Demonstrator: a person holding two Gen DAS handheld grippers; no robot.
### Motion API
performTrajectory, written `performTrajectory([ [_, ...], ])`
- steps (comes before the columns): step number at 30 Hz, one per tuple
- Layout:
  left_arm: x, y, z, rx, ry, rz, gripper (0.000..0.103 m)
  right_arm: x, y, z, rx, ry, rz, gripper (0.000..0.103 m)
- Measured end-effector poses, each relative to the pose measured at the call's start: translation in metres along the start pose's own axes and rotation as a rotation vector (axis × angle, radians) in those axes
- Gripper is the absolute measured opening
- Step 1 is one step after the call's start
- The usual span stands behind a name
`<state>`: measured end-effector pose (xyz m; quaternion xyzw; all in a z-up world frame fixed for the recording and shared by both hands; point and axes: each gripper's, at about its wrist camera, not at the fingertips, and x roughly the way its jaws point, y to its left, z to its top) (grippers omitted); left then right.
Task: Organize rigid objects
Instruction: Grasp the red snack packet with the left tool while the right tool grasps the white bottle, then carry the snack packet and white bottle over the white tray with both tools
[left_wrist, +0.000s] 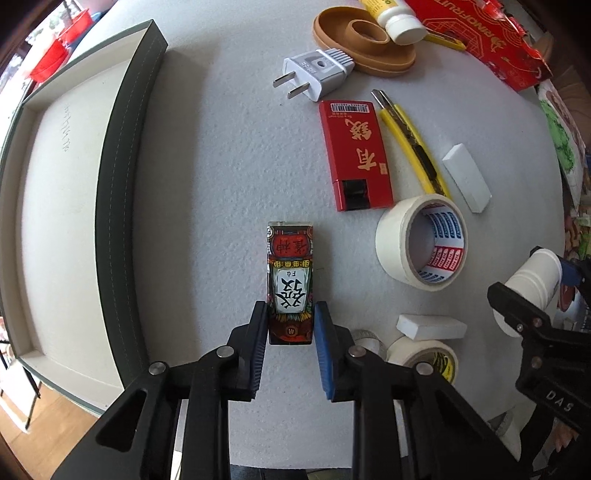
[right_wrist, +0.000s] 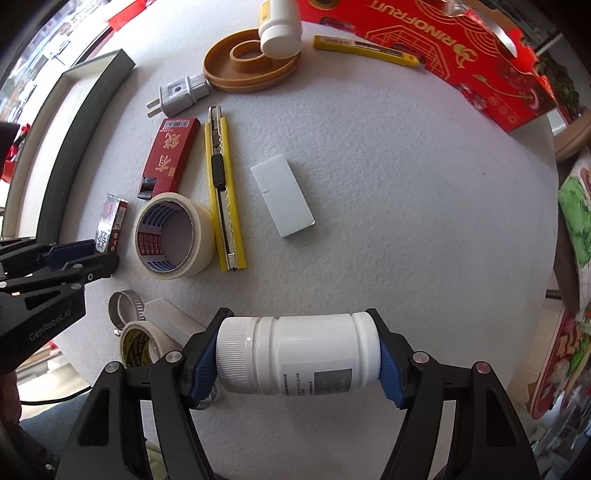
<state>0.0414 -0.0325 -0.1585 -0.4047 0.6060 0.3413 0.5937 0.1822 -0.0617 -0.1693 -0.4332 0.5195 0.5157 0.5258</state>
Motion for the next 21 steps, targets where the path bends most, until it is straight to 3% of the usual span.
performTrajectory([
  [7,-0.022,0.018,-0.017,0.079,-0.029,-0.018,0.027,-0.016,-0.011,-0.018,0.126,-0.009,0.051,0.072],
  [15,-0.048,-0.006,-0.033,0.304,-0.099,-0.019,0.027,-0.034,-0.014,-0.045,0.213,-0.020,0.071,0.072],
  [21,-0.062,0.006,-0.031,0.271,-0.109,-0.094,0.027,-0.054,-0.020,-0.050,0.261,-0.018,0.088,0.072],
])
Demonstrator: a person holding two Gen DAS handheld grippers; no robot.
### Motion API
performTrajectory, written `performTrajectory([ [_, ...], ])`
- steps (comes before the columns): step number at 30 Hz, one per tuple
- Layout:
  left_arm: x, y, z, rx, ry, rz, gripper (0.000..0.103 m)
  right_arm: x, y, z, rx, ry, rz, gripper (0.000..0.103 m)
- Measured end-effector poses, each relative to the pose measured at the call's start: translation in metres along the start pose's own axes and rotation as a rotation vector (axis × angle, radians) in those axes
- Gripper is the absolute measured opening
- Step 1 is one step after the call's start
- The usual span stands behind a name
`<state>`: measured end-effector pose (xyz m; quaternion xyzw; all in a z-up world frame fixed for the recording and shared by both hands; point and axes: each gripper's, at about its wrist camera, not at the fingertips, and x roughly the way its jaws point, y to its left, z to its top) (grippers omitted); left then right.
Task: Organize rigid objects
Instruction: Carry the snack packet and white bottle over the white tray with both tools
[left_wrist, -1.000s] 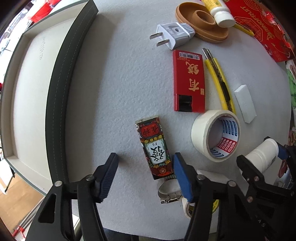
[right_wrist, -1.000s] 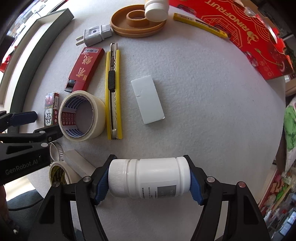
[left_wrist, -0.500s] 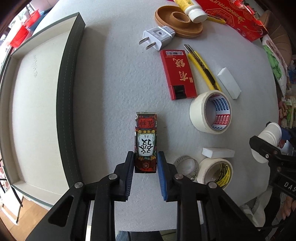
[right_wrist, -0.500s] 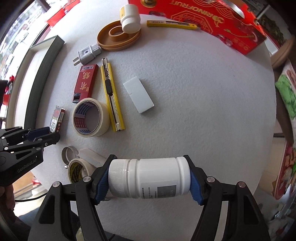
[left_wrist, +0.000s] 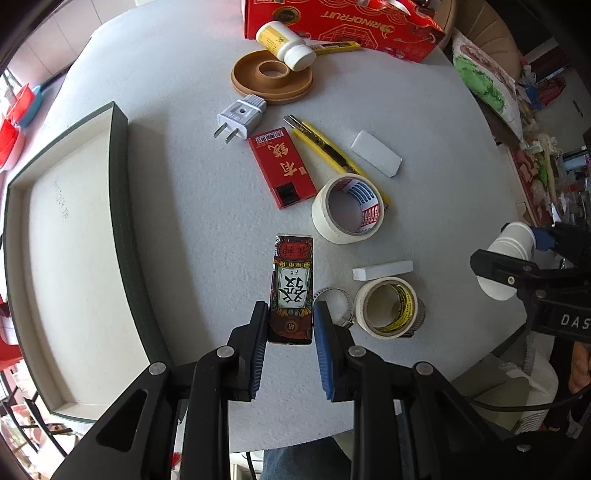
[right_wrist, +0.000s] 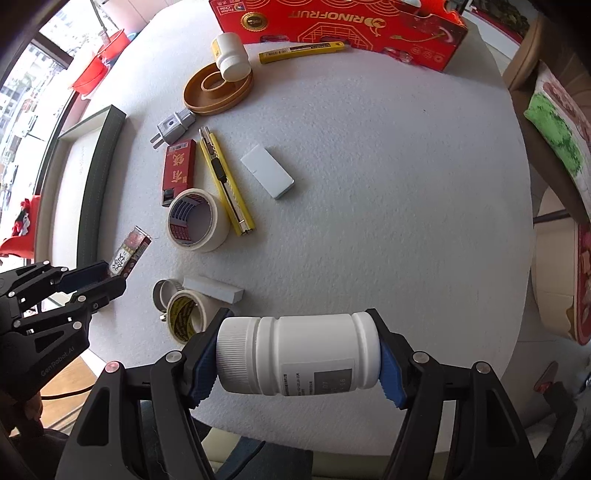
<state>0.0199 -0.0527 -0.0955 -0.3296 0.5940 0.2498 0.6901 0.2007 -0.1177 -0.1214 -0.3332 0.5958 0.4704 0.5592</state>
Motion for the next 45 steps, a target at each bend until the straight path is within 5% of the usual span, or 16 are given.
performTrajectory([
  [7,-0.020,0.029,0.010,-0.036,-0.055,-0.063,0.027,-0.025,0.003,0.004,0.021,-0.025,0.005,0.072],
  [20,-0.044,0.024,0.046,-0.020,-0.184,-0.047,0.027,-0.069,0.029,0.016,-0.057,-0.074,-0.007,0.072],
  [32,-0.076,0.096,0.027,-0.201,-0.288,0.020,0.027,-0.081,0.125,0.055,-0.282,-0.108,0.016,0.072],
  [45,-0.074,0.160,-0.001,-0.343,-0.275,0.087,0.027,-0.066,0.235,0.059,-0.505,-0.099,0.068,0.072],
])
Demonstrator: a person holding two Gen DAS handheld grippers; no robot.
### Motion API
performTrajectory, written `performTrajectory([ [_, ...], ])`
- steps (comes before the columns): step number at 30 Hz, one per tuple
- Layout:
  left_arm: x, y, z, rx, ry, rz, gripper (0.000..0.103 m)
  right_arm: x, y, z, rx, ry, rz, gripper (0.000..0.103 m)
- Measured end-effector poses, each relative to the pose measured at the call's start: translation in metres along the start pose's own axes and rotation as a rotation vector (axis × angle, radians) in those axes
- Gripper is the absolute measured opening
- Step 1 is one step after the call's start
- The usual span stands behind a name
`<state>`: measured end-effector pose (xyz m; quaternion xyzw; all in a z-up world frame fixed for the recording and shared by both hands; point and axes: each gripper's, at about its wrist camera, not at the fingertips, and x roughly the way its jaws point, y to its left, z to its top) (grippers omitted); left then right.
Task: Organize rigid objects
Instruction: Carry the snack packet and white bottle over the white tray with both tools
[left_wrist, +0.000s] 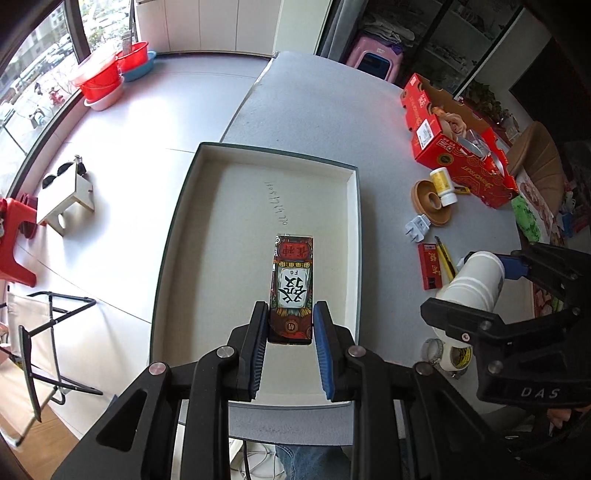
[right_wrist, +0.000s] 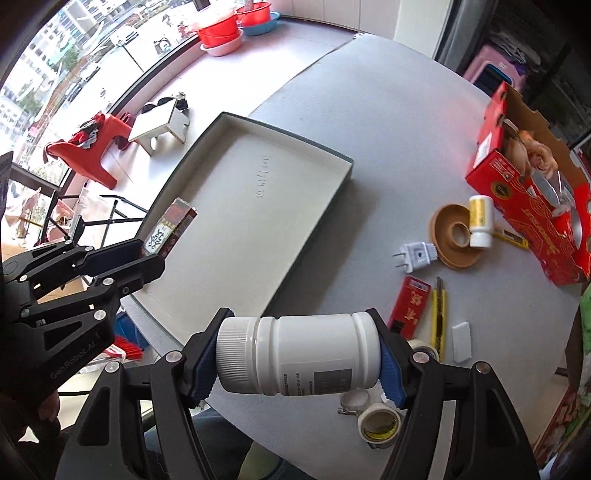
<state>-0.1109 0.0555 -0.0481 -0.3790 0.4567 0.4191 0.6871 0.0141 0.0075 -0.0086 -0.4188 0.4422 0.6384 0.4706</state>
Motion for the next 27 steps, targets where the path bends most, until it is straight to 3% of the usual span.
performTrajectory([
  [7,0.004,0.015,0.002,-0.009,0.008,0.012,0.027,0.013,0.019,0.004,-0.030,0.028,0.008,0.072],
  [27,0.018,0.042,0.019,-0.036,0.027,0.033,0.027,0.023,0.003,0.021,0.081,0.040,0.006,0.072],
])
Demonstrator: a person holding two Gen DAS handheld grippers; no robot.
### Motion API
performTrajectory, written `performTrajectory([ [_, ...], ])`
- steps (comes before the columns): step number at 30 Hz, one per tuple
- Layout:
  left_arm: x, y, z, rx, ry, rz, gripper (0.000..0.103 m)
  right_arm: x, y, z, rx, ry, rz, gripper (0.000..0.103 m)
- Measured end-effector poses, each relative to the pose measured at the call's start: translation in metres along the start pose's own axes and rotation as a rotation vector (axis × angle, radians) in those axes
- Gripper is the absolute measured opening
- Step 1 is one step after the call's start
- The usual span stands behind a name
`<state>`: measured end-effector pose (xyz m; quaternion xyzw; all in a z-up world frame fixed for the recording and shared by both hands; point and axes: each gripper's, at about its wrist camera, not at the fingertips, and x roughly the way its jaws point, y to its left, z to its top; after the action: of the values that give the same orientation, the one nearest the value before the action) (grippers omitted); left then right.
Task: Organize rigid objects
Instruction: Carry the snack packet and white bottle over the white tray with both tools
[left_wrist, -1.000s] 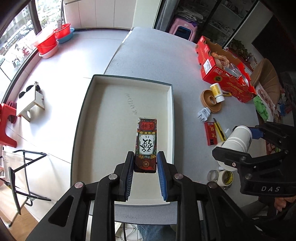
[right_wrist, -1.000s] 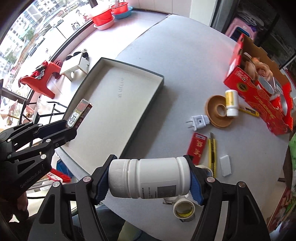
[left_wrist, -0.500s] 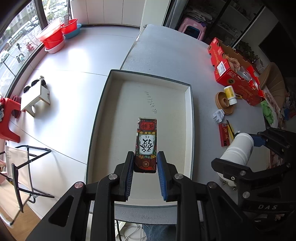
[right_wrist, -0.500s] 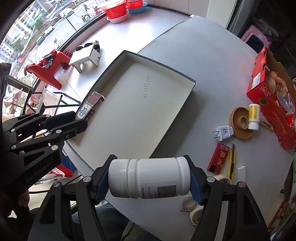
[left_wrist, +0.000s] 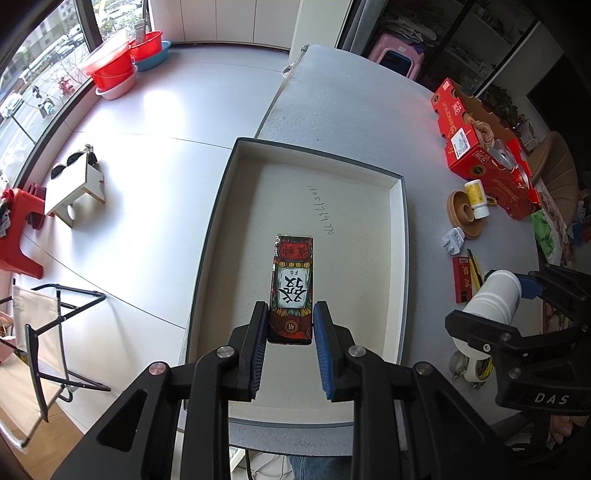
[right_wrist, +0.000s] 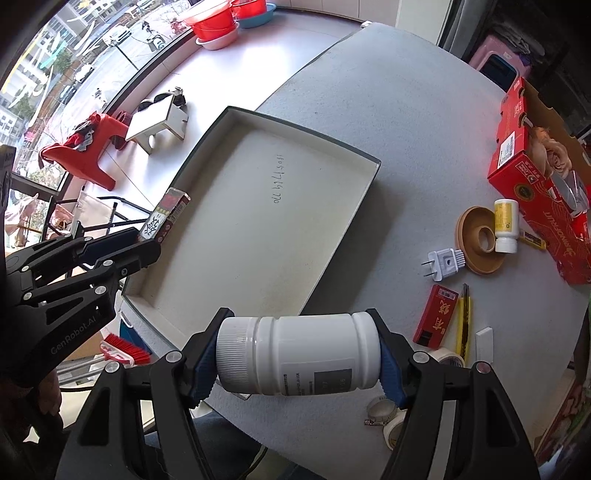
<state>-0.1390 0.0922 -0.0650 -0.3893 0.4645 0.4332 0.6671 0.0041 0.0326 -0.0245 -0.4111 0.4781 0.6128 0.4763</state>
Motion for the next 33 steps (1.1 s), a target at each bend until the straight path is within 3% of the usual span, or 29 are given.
performTrajectory([
  [12,0.025,-0.006,0.035,-0.015,0.023,0.031,0.027,0.007,-0.004,0.033,0.077,-0.024,0.019,0.072],
  [33,0.047,-0.004,0.029,0.004,0.092,0.078,0.027,0.032,-0.004,0.038,0.099,0.033,0.027,0.072],
])
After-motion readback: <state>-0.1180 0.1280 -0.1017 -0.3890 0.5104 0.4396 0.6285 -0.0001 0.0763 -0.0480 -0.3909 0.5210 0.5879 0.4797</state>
